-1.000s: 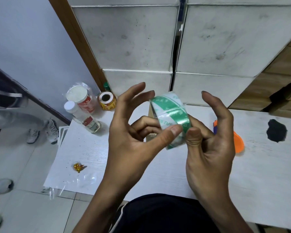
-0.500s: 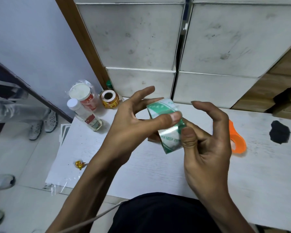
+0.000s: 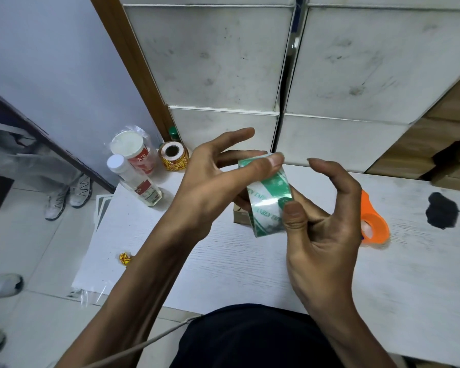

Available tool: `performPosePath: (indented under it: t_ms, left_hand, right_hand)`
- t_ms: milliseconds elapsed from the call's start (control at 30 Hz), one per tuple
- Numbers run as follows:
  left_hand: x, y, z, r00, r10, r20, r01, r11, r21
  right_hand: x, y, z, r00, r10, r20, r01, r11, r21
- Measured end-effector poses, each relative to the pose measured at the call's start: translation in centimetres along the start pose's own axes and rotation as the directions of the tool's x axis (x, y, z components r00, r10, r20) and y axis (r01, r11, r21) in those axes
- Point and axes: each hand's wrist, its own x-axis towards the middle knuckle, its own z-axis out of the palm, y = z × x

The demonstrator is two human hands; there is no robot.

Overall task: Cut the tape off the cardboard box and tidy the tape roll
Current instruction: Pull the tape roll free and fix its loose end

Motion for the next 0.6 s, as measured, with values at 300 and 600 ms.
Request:
performPosePath:
  t_ms: [300,600]
  left_hand:
    - [0.3,-0.4,-0.7,0.997,0.081,-0.014,-0.079,0.989,0.122]
    - [0.4,-1.1,-0.9,0.987,0.159,0.015,-0.16,0.979,0.125]
  right_hand:
    - [-0.4,0.7,0.1,0.997,0.071,0.017,-0.072,0.997,0.039]
    - [-0.2,1.0,-0.3,0.982,0.181,0.045,-0.183,0.982,0.043]
